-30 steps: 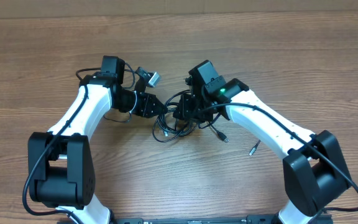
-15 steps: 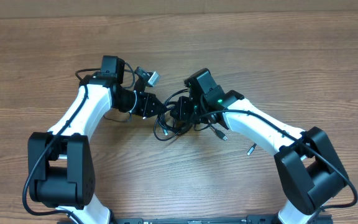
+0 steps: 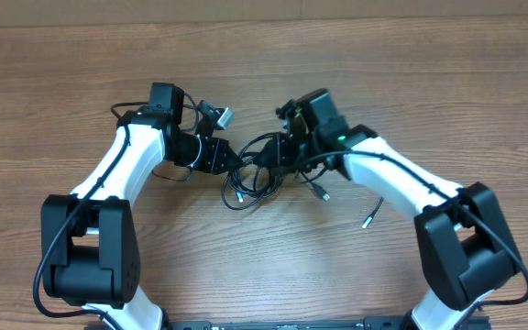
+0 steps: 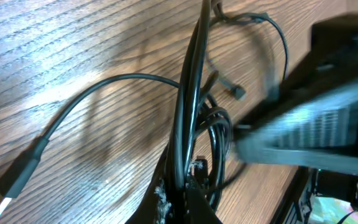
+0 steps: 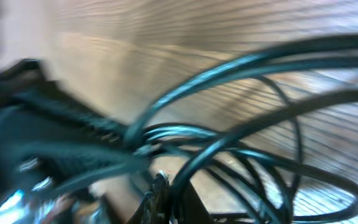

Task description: Untangle cables

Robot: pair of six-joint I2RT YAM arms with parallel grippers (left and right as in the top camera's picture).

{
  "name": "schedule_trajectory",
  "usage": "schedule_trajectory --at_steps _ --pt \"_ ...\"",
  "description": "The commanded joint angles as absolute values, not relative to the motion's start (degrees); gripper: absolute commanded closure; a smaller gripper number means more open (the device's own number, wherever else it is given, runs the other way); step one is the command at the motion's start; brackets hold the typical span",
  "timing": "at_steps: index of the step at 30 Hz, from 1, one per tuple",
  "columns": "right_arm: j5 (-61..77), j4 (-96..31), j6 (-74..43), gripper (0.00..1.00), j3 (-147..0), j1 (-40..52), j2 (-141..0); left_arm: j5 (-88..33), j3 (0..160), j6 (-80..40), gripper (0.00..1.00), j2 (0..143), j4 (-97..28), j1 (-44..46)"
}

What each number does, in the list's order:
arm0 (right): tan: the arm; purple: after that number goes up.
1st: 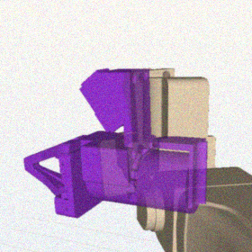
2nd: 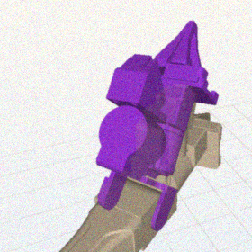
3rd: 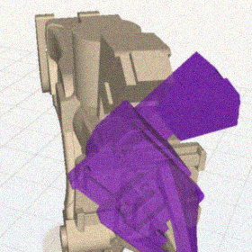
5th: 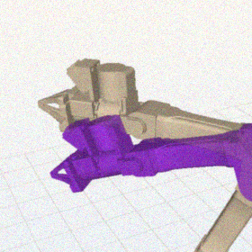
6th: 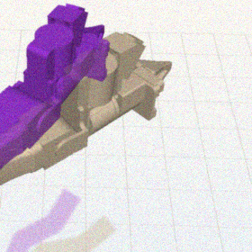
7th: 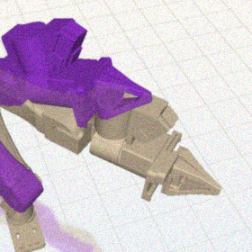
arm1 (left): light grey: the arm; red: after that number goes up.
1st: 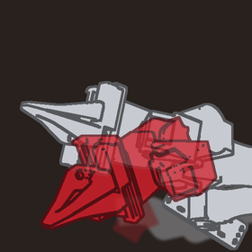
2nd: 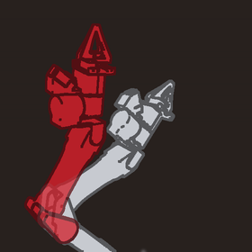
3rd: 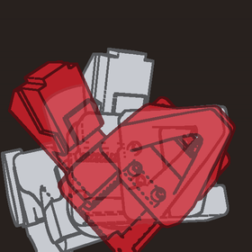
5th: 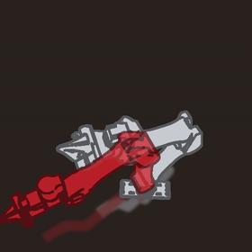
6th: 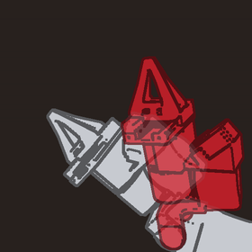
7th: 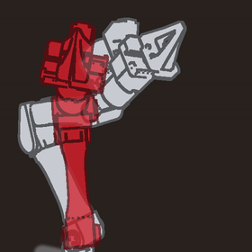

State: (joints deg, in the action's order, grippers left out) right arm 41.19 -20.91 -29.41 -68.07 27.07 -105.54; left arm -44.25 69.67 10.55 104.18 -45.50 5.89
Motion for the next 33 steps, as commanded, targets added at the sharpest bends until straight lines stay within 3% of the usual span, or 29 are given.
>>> schedule_trajectory --at_steps 1,19,33 --pt "57.17 -19.7 -20.16 0.96 -68.01 25.91 -103.26 -43.09 69.47 9.52 0.96 104.16 -45.56 6.02" --pt "54.72 -19.49 -15.07 0.95 -68.01 26.02 -82.17 -43.03 69.47 8.54 0.96 104.16 -45.32 6.02" --pt "51.68 -20.71 -8.93 0.92 -67.99 26.02 -75.48 -43.03 69.47 8.54 0.96 104.16 -45.12 6.02"
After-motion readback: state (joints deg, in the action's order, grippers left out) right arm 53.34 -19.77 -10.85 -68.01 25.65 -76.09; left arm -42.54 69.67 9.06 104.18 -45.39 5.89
